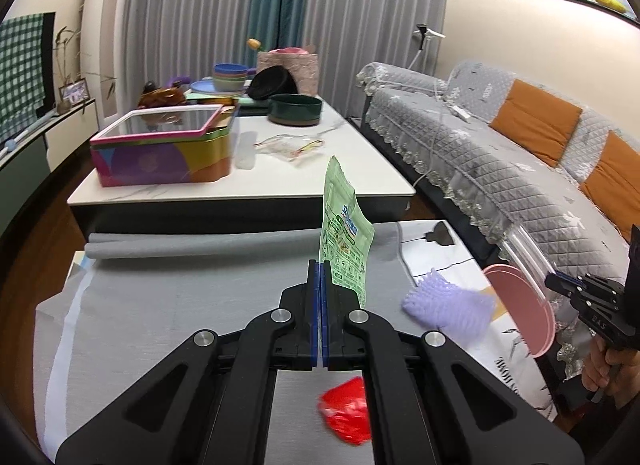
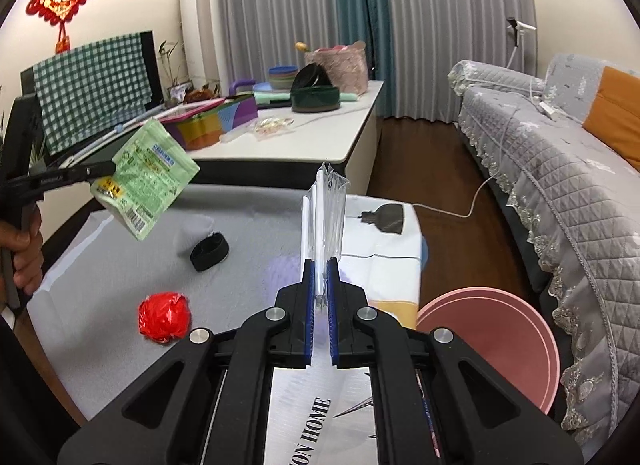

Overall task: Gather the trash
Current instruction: 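Carry the clear tubes with the right gripper while the left carries the green packet to the bin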

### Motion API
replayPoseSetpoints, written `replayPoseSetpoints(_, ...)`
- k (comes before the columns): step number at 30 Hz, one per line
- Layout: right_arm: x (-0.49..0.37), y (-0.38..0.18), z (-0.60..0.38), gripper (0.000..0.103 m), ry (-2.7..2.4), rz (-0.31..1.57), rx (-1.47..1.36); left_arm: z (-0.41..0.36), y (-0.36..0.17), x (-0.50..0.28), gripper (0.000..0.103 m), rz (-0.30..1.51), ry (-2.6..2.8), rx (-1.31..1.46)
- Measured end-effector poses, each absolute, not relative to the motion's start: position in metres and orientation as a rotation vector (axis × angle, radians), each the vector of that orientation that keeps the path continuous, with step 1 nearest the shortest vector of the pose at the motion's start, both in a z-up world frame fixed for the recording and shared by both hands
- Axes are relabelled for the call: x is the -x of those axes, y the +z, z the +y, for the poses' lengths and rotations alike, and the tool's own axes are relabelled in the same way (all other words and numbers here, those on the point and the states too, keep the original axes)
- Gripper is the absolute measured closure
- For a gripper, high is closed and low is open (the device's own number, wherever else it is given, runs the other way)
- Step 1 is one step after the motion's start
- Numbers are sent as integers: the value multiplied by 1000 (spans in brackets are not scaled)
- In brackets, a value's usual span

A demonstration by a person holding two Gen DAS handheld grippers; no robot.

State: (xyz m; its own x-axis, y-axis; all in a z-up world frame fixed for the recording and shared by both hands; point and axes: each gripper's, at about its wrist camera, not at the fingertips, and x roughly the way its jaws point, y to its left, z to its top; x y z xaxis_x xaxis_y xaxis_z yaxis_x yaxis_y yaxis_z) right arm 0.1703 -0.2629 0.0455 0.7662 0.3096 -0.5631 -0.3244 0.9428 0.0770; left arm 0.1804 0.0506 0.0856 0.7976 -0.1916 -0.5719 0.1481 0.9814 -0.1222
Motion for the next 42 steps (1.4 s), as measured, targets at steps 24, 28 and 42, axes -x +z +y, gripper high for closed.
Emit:
replayPoseSetpoints(24,-160,54,-325,97,223,573,-24,-50,82,-176,103,614,-332,-29)
replayPoseSetpoints(28,-159,57,-342,97,189,564,-41,-62,81,-175,103,614,-350,-30)
replayPoseSetpoints(42,-159,72,-404,97,5,524,-71,-139,80,-175,103,627,-446,-66)
